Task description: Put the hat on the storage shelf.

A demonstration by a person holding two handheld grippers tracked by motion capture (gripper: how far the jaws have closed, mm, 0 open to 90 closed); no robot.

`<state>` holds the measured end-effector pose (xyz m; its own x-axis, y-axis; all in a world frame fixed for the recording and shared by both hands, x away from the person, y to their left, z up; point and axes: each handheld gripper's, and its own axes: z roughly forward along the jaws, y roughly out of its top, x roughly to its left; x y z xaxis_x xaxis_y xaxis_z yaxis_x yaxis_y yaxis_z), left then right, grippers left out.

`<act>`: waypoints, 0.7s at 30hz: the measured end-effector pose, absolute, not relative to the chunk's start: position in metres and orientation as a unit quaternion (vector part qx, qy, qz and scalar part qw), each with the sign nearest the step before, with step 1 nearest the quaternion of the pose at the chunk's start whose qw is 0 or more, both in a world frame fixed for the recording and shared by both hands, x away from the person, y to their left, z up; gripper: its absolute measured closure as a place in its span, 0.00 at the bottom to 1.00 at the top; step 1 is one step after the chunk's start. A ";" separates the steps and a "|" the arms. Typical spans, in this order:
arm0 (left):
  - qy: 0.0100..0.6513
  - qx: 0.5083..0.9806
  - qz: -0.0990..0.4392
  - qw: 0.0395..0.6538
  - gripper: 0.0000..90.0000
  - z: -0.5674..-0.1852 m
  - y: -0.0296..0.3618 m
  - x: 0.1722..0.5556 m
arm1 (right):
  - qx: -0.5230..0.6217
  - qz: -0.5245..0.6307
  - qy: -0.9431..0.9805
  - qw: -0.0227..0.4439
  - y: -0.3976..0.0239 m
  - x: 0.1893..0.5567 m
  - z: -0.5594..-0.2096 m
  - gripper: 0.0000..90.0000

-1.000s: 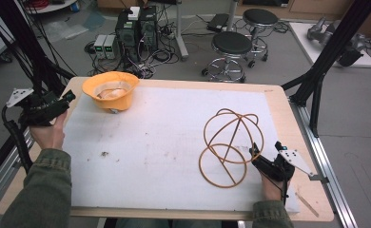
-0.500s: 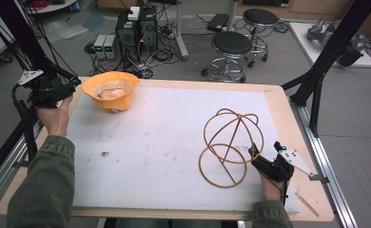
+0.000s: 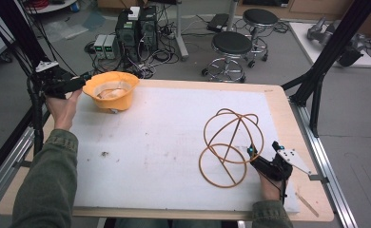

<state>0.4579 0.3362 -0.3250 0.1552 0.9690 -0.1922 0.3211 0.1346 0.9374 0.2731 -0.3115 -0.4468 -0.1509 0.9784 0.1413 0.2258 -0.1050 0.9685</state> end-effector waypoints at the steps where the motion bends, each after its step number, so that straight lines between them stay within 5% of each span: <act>1: 0.566 0.571 0.323 0.499 0.27 -0.325 0.338 0.460 | 0.538 0.512 0.560 0.366 -0.312 0.273 -0.447 0.12; 21: 0.621 0.577 0.296 0.441 0.28 -0.350 0.348 0.494 | 0.547 0.519 0.552 0.355 -0.313 0.274 -0.447 0.12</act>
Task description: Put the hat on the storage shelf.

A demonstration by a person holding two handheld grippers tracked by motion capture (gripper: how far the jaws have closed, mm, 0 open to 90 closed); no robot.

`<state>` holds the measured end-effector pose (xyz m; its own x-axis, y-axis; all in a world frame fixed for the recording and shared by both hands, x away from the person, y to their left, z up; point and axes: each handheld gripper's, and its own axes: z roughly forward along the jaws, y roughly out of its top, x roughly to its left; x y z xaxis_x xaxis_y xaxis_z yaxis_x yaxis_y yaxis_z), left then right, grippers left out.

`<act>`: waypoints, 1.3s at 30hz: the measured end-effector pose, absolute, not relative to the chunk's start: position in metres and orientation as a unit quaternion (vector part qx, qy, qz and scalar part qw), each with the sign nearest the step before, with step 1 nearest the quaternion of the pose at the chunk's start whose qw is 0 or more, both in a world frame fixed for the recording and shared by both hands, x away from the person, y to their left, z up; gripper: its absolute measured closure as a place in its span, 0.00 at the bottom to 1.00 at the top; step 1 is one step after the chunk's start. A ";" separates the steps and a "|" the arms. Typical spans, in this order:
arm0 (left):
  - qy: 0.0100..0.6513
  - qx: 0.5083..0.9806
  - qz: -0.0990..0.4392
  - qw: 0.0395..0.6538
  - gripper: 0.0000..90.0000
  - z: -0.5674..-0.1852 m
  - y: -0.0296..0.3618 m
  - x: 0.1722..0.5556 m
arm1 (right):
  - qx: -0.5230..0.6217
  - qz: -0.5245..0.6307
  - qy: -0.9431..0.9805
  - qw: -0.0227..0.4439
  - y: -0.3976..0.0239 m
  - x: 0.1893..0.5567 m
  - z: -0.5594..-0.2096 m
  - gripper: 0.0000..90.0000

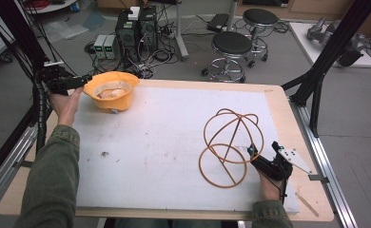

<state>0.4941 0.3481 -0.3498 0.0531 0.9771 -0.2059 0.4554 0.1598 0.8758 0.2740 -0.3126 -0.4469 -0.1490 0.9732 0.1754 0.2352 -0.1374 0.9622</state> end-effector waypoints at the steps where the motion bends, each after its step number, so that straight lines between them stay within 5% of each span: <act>1: 0.621 0.579 0.296 0.438 0.28 -0.350 0.348 0.495 | 0.547 0.519 0.552 0.355 -0.313 0.274 -0.447 0.12; 20: 0.646 0.593 0.249 0.412 0.32 -0.368 0.346 0.505 | 0.545 0.521 0.556 0.350 -0.312 0.275 -0.448 0.12; 24: 0.654 0.593 0.235 0.407 0.44 -0.373 0.344 0.507 | 0.534 0.513 0.568 0.359 -0.310 0.276 -0.448 0.12; 25: 0.652 0.593 0.239 0.407 0.62 -0.373 0.344 0.506 | 0.529 0.511 0.573 0.363 -0.309 0.276 -0.448 0.12; 27: 0.652 0.593 0.240 0.407 0.81 -0.373 0.344 0.506 | 0.527 0.511 0.573 0.364 -0.308 0.276 -0.447 0.12; 30: 0.651 0.593 0.239 0.409 0.93 -0.370 0.344 0.504 | 0.527 0.511 0.573 0.364 -0.309 0.276 -0.447 0.12; 39: 0.625 0.608 0.250 0.421 0.96 -0.366 0.335 0.500 | 0.531 0.512 0.568 0.366 -0.309 0.275 -0.447 0.12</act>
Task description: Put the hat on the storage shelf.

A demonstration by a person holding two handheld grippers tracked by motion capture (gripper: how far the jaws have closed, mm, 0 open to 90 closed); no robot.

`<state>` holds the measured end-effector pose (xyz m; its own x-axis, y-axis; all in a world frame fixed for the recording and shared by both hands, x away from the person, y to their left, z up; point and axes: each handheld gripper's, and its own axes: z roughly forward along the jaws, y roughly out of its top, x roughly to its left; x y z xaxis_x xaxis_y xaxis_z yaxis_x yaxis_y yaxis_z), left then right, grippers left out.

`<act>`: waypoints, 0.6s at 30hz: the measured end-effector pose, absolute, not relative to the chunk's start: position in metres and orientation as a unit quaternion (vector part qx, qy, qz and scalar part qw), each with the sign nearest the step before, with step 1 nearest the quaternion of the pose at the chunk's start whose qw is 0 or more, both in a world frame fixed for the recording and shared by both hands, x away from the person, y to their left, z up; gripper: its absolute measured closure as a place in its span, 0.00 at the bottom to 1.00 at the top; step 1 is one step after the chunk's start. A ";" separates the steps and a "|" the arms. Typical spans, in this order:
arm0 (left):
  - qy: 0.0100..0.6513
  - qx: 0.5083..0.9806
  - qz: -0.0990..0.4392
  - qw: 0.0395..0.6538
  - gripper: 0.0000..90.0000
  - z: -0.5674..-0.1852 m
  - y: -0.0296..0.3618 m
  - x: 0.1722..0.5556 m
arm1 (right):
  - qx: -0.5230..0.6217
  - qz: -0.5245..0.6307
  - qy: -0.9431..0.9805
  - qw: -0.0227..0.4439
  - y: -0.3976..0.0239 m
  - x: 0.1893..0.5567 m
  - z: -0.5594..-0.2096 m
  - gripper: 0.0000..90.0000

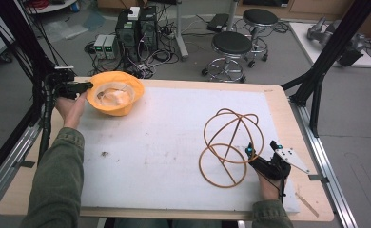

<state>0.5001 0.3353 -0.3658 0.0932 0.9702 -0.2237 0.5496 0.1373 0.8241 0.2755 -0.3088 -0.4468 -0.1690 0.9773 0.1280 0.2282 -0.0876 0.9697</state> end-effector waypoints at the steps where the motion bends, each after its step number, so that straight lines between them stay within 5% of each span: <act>1: 0.625 0.607 0.253 0.421 0.96 -0.365 0.335 0.500 | 0.531 0.512 0.568 0.364 -0.309 0.275 -0.447 0.12; 18: 0.594 0.574 0.292 0.483 0.96 -0.341 0.344 0.466 | 0.529 0.512 0.564 0.374 -0.308 0.273 -0.445 0.12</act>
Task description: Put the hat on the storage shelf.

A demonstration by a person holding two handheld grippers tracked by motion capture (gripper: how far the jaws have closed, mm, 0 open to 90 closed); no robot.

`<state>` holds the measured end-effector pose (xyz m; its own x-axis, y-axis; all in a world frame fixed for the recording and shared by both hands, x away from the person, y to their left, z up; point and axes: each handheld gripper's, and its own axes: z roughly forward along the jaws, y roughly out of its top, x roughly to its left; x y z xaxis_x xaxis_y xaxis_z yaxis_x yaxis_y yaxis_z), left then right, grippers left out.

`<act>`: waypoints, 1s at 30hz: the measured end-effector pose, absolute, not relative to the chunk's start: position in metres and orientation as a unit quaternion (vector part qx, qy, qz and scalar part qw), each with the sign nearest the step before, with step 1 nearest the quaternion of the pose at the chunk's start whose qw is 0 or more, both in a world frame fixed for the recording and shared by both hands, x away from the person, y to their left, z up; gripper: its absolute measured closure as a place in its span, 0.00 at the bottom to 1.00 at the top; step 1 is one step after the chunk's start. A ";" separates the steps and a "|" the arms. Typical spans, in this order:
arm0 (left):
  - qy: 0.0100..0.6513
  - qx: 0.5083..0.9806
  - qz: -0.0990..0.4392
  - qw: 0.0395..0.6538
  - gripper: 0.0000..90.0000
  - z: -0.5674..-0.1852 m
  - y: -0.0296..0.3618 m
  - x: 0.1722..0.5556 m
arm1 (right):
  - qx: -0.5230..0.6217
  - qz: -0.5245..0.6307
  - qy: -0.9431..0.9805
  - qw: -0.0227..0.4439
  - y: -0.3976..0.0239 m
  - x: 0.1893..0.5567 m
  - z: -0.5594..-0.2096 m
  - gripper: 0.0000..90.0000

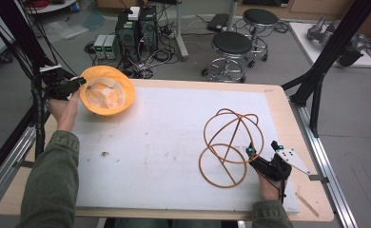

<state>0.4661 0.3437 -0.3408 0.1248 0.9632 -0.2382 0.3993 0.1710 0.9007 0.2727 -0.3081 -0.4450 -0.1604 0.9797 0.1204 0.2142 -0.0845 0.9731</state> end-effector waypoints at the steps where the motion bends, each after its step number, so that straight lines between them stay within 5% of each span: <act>1: 0.591 0.571 0.293 0.488 0.96 -0.338 0.344 0.464 | 0.530 0.512 0.564 0.373 -0.308 0.273 -0.445 0.12; 30: 0.411 0.484 0.360 0.684 0.96 -0.256 0.319 0.390 | 0.529 0.510 0.563 0.377 -0.306 0.272 -0.444 0.12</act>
